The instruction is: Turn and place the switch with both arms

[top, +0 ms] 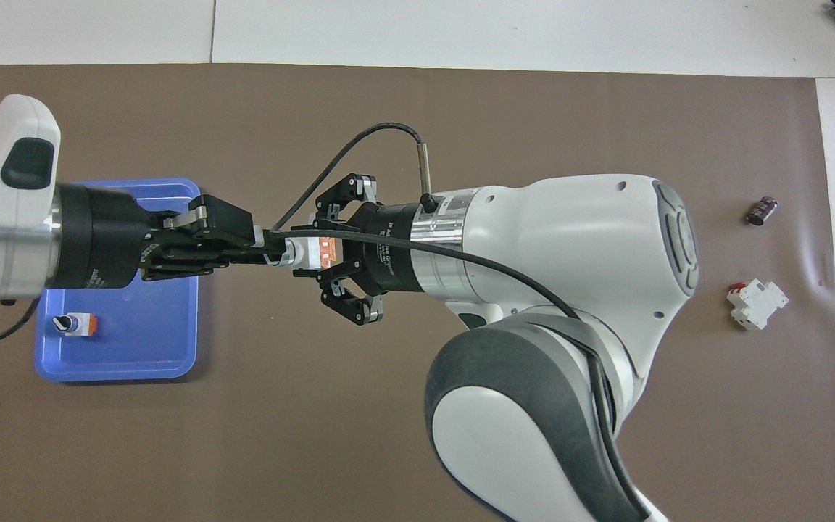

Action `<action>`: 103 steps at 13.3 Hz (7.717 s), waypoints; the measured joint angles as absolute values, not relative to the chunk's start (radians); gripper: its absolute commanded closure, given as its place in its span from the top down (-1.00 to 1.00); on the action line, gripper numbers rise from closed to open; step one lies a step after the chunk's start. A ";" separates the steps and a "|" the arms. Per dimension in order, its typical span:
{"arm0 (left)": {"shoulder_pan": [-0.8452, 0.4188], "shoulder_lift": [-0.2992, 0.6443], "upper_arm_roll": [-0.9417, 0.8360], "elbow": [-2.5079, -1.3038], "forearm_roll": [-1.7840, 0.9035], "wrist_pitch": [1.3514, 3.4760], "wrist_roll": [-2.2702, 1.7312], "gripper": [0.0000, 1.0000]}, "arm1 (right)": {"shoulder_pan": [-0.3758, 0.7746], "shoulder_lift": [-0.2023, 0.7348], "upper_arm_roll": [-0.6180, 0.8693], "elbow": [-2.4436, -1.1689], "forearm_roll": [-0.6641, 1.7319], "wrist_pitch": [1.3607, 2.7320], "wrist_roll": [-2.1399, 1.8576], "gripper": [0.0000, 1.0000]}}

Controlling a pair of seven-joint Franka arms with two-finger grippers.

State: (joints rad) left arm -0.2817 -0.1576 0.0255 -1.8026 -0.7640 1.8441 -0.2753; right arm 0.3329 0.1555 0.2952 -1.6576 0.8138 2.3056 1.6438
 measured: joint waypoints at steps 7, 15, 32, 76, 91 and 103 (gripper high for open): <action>-0.282 -0.161 0.028 -1.812 -0.760 1.844 -0.184 -0.75 | 0.333 0.155 0.294 -1.660 0.814 2.306 1.644 -1.00; -0.282 -0.171 0.030 -1.834 -0.759 1.847 -0.038 -1.00 | 0.335 0.155 0.298 -1.670 0.814 2.305 1.644 -1.00; -0.282 -0.177 0.026 -1.843 -0.755 1.852 -0.560 -1.00 | 0.335 0.150 0.297 -1.675 0.814 2.304 1.644 -1.00; -0.282 -0.183 0.018 -1.843 -0.724 1.853 -1.589 -1.00 | 0.335 0.148 0.295 -1.678 0.814 2.302 1.644 0.06; -0.295 -0.181 0.006 -1.847 -0.657 1.895 -1.615 -1.00 | 0.340 0.129 0.300 -1.667 0.663 2.244 1.631 0.97; -0.112 -0.212 0.018 -1.949 -0.216 1.876 -1.183 -1.00 | -0.027 0.015 0.288 -1.675 0.130 1.818 0.619 0.99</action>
State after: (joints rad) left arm -0.1124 -0.2125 0.0182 -1.9488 -0.2160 1.8758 -1.1828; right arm -0.0270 0.0148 0.2876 -1.6753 0.1297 1.8181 0.6188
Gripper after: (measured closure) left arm 0.890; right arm 0.004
